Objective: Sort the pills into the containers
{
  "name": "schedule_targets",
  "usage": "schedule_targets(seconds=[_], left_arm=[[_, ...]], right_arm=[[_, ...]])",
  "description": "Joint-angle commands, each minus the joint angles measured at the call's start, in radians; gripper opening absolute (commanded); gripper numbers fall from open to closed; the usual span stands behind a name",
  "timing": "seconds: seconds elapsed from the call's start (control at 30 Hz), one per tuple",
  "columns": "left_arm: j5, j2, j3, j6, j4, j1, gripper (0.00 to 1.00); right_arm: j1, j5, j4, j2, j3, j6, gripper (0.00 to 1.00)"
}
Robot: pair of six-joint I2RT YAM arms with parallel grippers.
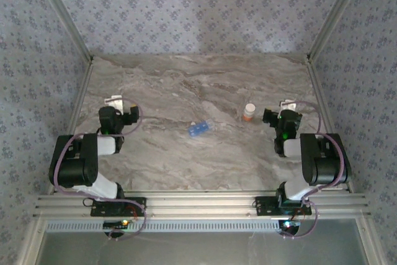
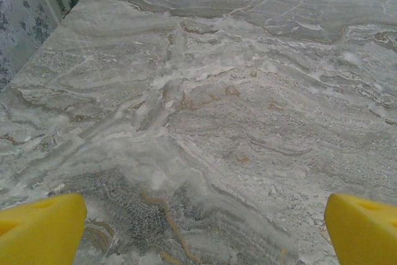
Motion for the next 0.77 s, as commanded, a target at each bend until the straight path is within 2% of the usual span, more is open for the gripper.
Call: schedule_targets(seconds=[0.0,0.13,0.5,0.73], left_arm=[[0.033,0.012,0.014,-0.027,-0.025,0.008,0.98],[0.033,0.009,0.014,-0.027,-0.025,0.008,0.98],[0.035,0.010,0.012,-0.027,-0.023,0.010,0.98],[0.029,0.010,0.010,-0.023,-0.018,0.006,0.98]], right_arm=[[0.015,0.023,0.023,-0.003,0.014,-0.027,1.00],[0.050,0.084,0.067,0.001,0.000,-0.049,1.00],[0.013,-0.001,0.018,0.000,0.021,-0.031,0.99],[0.015,0.003,0.030,-0.003,0.013,-0.037,0.99]])
